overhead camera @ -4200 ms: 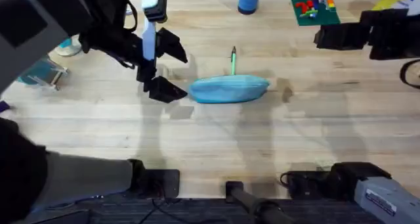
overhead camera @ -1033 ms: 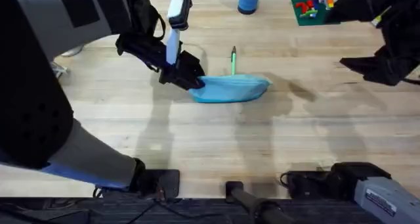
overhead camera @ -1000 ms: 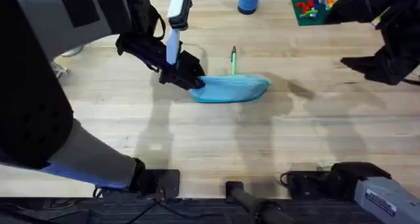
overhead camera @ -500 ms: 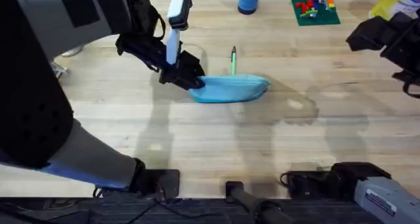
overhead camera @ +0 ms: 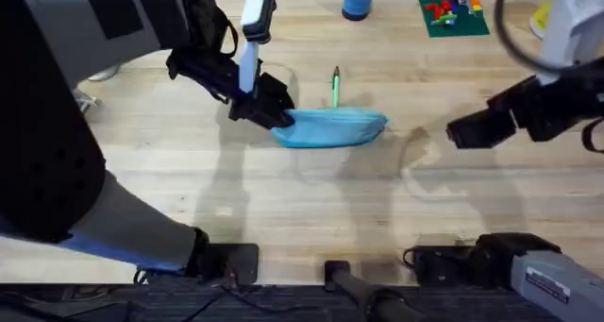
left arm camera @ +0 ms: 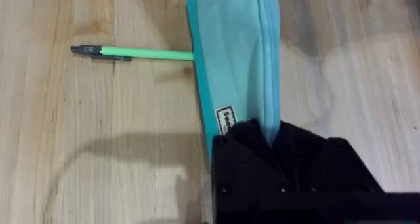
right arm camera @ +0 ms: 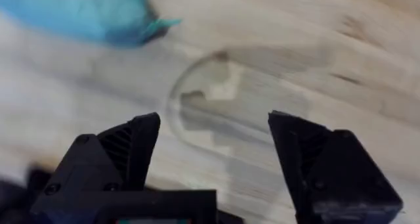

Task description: Unzip the bag, pick up the pens from the table one at a time and place them inside, then zip the bag closed.

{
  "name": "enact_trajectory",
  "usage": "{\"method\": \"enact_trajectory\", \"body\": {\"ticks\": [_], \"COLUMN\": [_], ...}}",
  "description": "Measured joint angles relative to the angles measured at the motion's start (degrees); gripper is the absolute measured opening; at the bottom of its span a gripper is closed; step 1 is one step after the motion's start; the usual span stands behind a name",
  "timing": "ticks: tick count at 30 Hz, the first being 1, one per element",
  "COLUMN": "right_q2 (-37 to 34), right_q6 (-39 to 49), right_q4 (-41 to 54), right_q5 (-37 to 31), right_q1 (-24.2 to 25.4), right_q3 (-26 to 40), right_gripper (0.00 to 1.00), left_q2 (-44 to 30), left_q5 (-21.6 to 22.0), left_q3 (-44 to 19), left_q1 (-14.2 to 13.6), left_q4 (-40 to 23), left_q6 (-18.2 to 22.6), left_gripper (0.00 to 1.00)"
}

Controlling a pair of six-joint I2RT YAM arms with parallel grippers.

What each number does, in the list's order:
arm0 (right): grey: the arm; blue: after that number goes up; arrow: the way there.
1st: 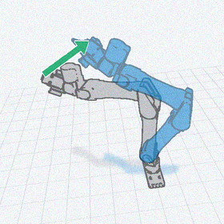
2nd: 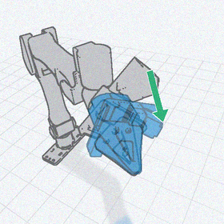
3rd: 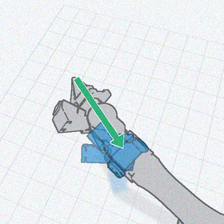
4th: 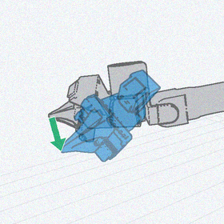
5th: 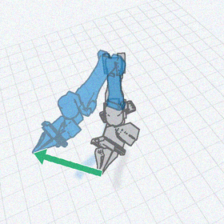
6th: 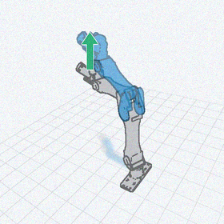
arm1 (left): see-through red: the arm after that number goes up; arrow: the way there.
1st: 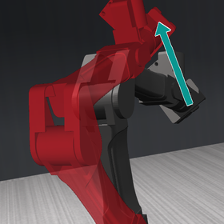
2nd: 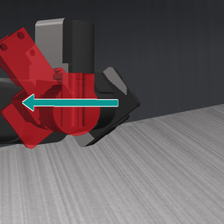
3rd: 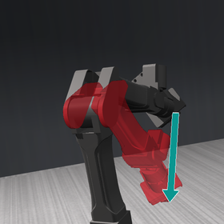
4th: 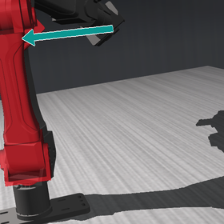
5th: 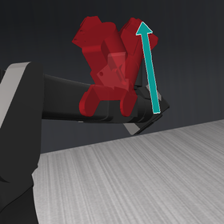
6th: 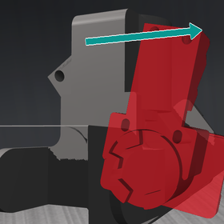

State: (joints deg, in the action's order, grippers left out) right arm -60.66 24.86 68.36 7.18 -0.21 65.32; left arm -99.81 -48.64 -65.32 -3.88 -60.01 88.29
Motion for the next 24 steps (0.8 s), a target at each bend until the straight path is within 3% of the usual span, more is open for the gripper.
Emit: {"method": "enact_trajectory", "body": {"ticks": [11, 24], "right_q2": [-4.6, -7.7], "right_q6": [23.7, 28.8], "right_q4": [-9.8, -10.0], "right_q5": [0.6, 0.6], "right_q1": [0.0, 0.0], "right_q3": [0.0, 0.0], "right_gripper": [0.996, 0.997], "left_q2": [0.0, 0.0], "left_q5": [0.0, 0.0], "left_q3": [0.0, 0.0], "left_q1": [0.0, 0.0], "left_q4": [0.0, 0.0], "left_q6": [0.0, 0.0], "left_gripper": [0.042, 0.042]}}
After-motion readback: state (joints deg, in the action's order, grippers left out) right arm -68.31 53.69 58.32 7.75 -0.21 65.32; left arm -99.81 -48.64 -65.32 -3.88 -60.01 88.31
